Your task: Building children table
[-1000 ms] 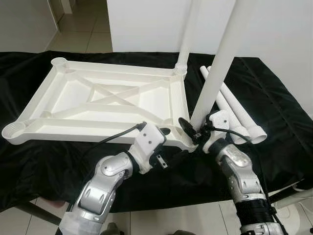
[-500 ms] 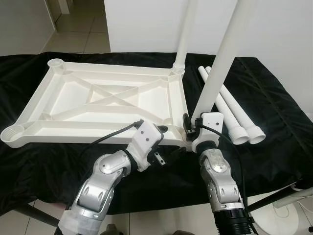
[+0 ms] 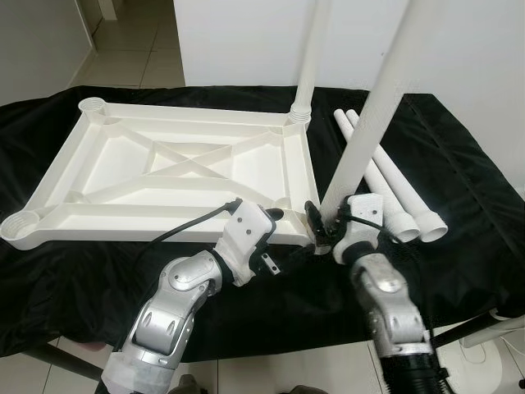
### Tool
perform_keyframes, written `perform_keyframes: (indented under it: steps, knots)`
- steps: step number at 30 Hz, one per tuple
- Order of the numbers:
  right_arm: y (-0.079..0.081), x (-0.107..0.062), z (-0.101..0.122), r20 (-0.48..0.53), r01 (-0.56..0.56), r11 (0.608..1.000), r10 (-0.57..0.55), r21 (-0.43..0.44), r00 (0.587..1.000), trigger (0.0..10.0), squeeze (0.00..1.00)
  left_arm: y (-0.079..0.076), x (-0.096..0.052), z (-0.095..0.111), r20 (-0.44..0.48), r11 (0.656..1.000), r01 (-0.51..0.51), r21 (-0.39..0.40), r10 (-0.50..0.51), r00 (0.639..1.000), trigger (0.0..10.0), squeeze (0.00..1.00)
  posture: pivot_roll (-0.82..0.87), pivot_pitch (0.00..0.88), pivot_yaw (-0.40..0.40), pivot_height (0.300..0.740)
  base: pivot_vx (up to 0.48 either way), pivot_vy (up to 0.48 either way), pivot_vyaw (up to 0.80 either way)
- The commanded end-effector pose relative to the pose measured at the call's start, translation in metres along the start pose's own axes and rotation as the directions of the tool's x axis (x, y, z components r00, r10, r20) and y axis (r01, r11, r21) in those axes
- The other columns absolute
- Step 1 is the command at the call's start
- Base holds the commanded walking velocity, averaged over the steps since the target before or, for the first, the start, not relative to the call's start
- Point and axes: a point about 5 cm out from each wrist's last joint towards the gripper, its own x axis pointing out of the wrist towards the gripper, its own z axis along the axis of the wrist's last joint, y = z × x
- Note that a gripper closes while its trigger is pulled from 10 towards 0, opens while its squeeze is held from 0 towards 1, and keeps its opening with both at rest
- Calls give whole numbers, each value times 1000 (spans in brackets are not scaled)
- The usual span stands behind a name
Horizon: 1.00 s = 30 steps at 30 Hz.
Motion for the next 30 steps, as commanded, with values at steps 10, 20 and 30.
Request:
perform_keyframes:
  steps: [10,20,30]
  knots:
    - [-11,3,-1,3,-215,973,216,-80,976,10000,0,2,3,3,-3,997,-67,28,67,998,10000,0,-73,0,-25,740,0,0,0]
    - [-22,21,0,-29,-367,921,367,-128,930,10000,0,-6,3,-23,-74,998,-70,-1,70,995,10000,0,-65,0,-32,740,0,0,0]
    - [-25,22,-5,-54,-423,896,419,-134,906,78,0,1,5,-30,-83,988,-154,5,154,985,10000,0,-69,0,-36,740,0,0,0]
